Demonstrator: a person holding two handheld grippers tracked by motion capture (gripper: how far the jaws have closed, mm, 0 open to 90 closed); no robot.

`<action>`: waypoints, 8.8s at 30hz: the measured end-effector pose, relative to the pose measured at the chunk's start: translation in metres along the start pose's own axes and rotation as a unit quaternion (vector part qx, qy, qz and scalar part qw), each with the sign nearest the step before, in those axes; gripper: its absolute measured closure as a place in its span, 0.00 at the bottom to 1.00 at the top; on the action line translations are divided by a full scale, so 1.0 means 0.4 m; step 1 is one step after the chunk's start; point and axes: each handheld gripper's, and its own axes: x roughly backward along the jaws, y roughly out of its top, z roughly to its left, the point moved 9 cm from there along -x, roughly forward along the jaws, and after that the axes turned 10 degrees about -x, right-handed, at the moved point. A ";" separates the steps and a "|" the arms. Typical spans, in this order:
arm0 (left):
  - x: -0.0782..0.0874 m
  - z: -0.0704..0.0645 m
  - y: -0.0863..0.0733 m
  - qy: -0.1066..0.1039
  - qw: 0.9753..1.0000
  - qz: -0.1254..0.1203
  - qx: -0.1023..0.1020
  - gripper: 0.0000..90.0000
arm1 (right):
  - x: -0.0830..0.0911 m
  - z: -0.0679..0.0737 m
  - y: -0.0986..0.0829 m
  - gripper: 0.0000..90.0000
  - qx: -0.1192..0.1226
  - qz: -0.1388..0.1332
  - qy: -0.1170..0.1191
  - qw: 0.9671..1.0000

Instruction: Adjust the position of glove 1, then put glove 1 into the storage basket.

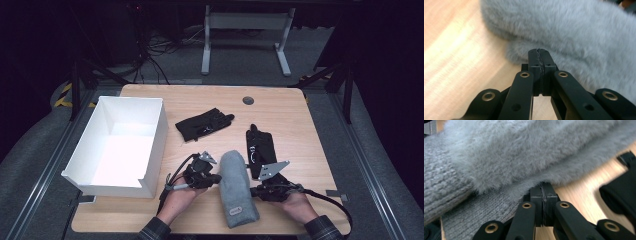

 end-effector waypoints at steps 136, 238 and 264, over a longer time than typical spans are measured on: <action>0.384 0.066 0.233 0.023 1.000 0.011 -0.018 0.73 | 0.166 -0.334 -0.096 0.12 -0.132 -0.110 -0.223 0.960; 0.525 0.485 -0.177 0.203 0.963 -0.021 0.177 0.19 | 0.166 -0.337 -0.096 0.12 -0.137 -0.111 -0.227 0.958; 0.483 0.244 0.095 0.129 0.985 -0.086 0.071 0.19 | 0.166 -0.336 -0.096 0.11 -0.138 -0.110 -0.226 0.958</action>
